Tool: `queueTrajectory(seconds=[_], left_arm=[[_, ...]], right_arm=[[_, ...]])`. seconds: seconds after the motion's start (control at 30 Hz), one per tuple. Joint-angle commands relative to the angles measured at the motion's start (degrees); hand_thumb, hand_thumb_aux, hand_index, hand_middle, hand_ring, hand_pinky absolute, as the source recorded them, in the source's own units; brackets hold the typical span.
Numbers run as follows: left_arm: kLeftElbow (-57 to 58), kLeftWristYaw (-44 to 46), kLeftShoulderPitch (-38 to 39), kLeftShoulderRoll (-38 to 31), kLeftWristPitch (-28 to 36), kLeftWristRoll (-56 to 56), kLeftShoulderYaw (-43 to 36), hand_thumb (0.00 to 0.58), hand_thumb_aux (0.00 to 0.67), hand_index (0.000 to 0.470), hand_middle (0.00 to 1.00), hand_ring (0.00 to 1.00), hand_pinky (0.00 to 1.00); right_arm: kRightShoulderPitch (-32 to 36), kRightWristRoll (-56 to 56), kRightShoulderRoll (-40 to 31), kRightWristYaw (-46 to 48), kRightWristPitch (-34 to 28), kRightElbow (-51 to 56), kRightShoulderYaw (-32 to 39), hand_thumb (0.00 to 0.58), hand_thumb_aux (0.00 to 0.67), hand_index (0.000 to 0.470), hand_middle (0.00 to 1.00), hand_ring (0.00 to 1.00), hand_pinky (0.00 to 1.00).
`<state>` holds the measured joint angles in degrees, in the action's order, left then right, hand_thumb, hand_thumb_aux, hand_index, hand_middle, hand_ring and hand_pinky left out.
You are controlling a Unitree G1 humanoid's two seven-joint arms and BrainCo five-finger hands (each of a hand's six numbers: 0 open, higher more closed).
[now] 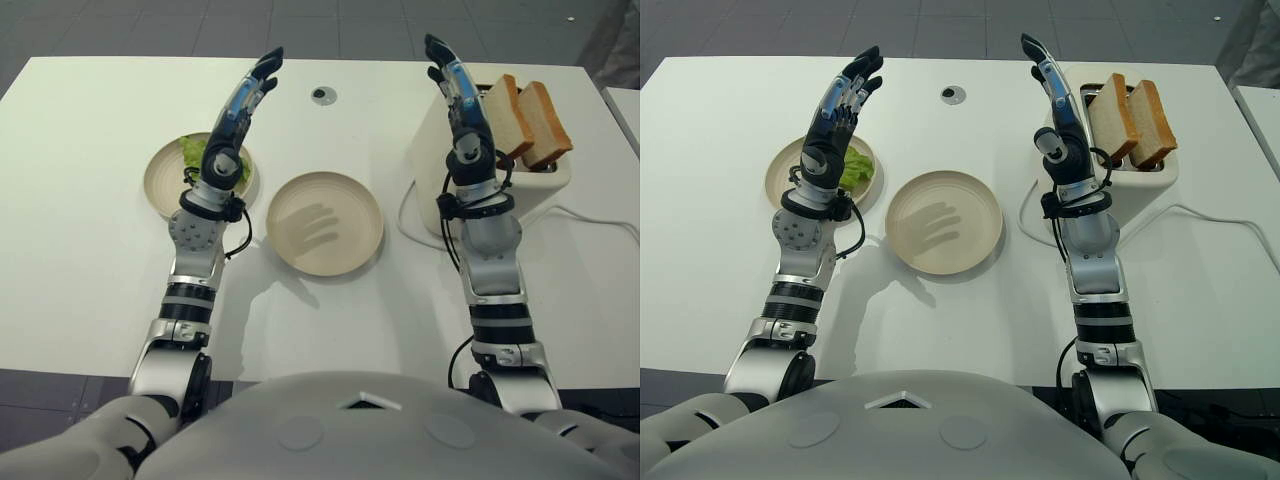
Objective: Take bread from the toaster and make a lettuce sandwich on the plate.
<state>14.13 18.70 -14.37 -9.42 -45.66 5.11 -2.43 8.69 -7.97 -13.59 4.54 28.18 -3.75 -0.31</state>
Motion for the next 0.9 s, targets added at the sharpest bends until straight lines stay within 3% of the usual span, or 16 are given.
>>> queueTrajectory(seconds=[0.03,0.33,0.53,0.7,0.9], left_arm=[[-0.56,0.09,0.59,-0.21,0.11,-0.87,-0.27,0.000,0.000,0.000,0.00,0.00,0.00],[-0.39,-0.04,0.63,-0.19,-0.03,-0.91,-0.29,0.000,0.000,0.000,0.00,0.00,0.00],[-0.78,-0.51,0.90,-0.18,-0.15,-1.60,-0.16,0.000,0.000,0.000,0.00,0.00,0.00],[-0.94,-1.00,0.92,-0.09,-0.26,-2.38,-0.26,0.000,0.000,0.000,0.00,0.00,0.00],[-2.13,-1.58,1.63,-0.42,0.02,-2.50,0.28,0.000,0.000,0.000,0.00,0.00,0.00]], right_arm=[[0.27,0.72,0.12,0.04,0.03,-0.87,-0.49,0.000,0.000,0.000,0.00,0.00,0.00],[-0.11,-0.50,0.01,-0.71,0.23,-3.20,-1.53,0.000,0.000,0.000,0.00,0.00,0.00],[-1.34,-10.40,-5.52,-6.62,-1.75,-10.93,-13.03,0.000,0.000,0.000,0.00,0.00,0.00],[-4.18,-20.09,-12.82,-9.75,-7.62,-6.34,-20.78,0.000,0.000,0.000,0.00,0.00,0.00],[-7.64,-23.33,-19.59,-5.90,-14.67,3.99,-20.11,0.000,0.000,0.000,0.00,0.00,0.00]])
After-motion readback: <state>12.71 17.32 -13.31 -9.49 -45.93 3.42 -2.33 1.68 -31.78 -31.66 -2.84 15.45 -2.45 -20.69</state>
